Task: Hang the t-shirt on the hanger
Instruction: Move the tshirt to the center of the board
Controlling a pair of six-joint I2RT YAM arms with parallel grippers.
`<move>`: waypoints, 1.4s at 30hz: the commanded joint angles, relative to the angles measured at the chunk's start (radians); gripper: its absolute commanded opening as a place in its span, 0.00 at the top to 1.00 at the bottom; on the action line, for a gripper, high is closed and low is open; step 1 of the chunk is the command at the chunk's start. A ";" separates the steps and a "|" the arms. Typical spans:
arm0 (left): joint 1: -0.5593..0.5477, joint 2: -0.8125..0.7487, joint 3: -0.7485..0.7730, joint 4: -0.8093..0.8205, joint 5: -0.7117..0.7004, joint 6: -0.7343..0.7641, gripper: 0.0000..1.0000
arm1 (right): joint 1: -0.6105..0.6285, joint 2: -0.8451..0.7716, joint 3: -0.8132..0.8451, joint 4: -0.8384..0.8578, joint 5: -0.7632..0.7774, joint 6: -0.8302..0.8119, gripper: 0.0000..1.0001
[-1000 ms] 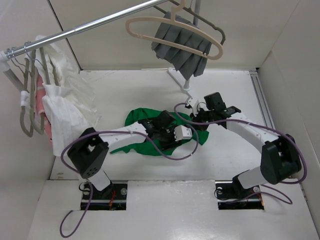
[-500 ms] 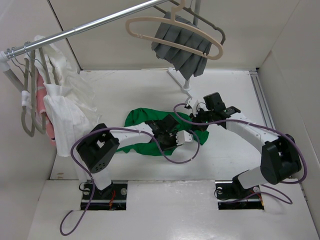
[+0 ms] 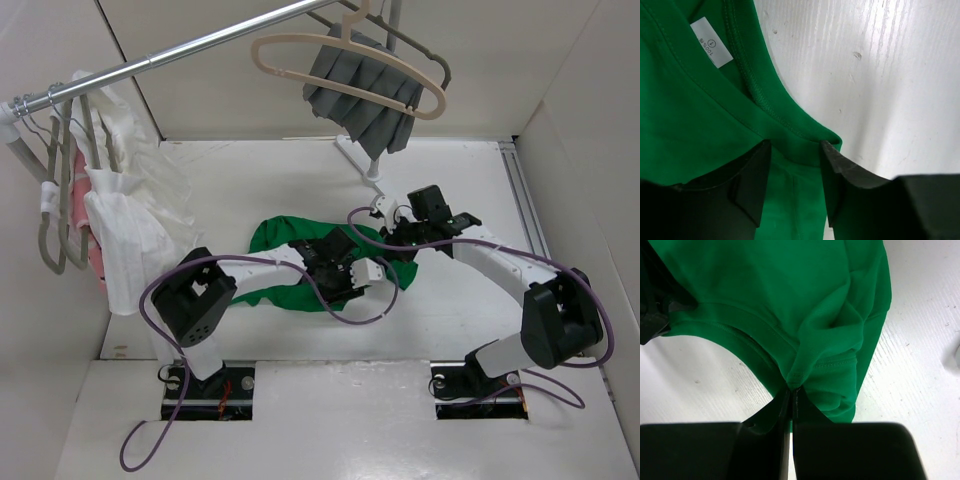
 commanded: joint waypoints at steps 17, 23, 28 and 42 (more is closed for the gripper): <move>-0.006 -0.010 0.007 -0.029 -0.030 -0.025 1.00 | -0.023 -0.042 -0.001 0.006 -0.002 -0.030 1.00; 0.048 -0.064 0.088 -0.101 -0.007 -0.034 1.00 | -0.042 -0.042 -0.011 -0.013 -0.002 -0.039 1.00; 0.077 -0.140 0.129 -0.150 -0.007 -0.034 1.00 | -0.052 -0.042 -0.024 -0.004 -0.002 -0.039 1.00; 0.170 -0.251 0.110 -0.199 0.105 -0.142 1.00 | 0.051 -0.148 0.056 -0.118 0.100 -0.149 0.00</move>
